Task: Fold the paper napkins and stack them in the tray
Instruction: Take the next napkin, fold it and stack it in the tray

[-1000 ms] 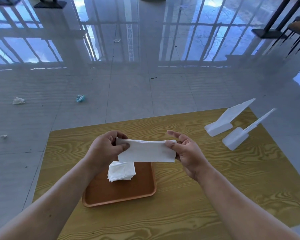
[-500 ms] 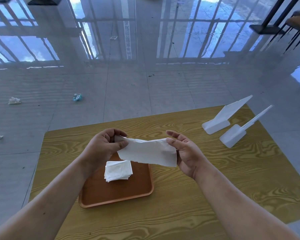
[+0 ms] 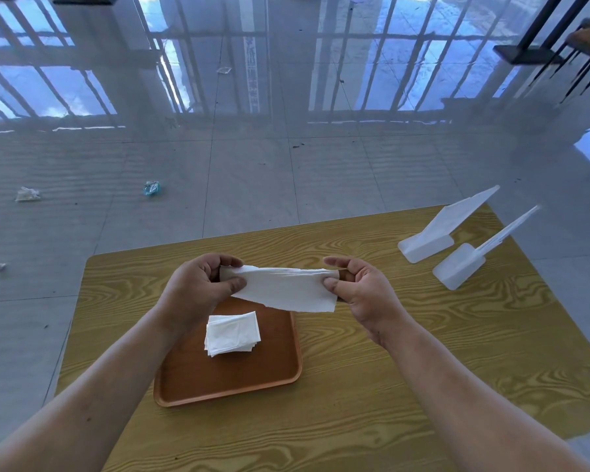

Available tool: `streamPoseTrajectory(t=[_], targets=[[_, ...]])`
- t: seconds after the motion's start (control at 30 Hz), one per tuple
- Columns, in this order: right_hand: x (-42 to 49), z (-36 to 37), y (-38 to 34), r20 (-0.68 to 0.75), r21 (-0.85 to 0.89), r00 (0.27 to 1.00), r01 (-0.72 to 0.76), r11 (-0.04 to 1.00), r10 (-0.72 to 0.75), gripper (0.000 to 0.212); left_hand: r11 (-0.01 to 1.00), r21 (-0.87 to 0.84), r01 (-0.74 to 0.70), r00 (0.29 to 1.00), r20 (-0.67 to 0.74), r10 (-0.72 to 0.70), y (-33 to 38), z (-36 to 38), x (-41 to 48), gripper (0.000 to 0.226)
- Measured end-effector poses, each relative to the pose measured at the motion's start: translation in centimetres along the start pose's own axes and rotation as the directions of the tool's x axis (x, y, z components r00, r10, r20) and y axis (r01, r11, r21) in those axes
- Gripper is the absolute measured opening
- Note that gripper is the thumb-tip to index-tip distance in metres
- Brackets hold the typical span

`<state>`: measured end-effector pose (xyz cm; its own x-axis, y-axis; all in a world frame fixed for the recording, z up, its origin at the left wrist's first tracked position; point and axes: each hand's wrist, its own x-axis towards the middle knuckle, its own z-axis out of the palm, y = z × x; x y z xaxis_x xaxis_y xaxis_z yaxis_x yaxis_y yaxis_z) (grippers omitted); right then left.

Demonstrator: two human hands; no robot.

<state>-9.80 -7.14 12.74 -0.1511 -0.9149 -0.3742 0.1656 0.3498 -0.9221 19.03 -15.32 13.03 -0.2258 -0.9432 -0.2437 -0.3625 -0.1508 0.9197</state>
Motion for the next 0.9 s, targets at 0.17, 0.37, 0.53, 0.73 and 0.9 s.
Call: streamPoseTrajectory(t=[0.17, 0.37, 0.53, 0.73, 0.9], targets=[[-0.3, -0.1, 0.2, -0.041, -0.279, 0.996, 0.06, 0.958, -0.074, 0.018, 0.962, 0.269, -0.055, 0.998, -0.019, 0.062, -0.2, 0.1, -0.4, 0.02], [-1.1, -0.1, 0.2, -0.047, -0.658, 0.98, 0.115, 0.744, -0.192, 0.008, 0.841, 0.507, -0.187, 0.976, -0.004, 0.219, 1.0, 0.2, -0.7, 0.006], [-1.9, -0.1, -0.1, 0.022, -0.76, 1.0, 0.025, 0.65, -0.013, 0.018, 0.781, 0.557, -0.283, 0.958, 0.13, 0.254, 3.1, 0.4, -1.0, 0.006], [-2.2, 3.4, 0.3, 0.154, -0.743, 0.988, 0.093, 0.663, 0.034, 0.032, 0.761, 0.54, -0.359, 0.932, 0.247, 0.265, 5.3, 1.3, -1.3, 0.009], [-2.1, 4.6, 0.2, 0.129, -0.247, 0.971, -0.167, 0.954, 0.203, 0.037, 0.751, 0.63, -0.196, 0.937, -0.106, 0.333, 4.0, 1.3, -2.0, 0.05]])
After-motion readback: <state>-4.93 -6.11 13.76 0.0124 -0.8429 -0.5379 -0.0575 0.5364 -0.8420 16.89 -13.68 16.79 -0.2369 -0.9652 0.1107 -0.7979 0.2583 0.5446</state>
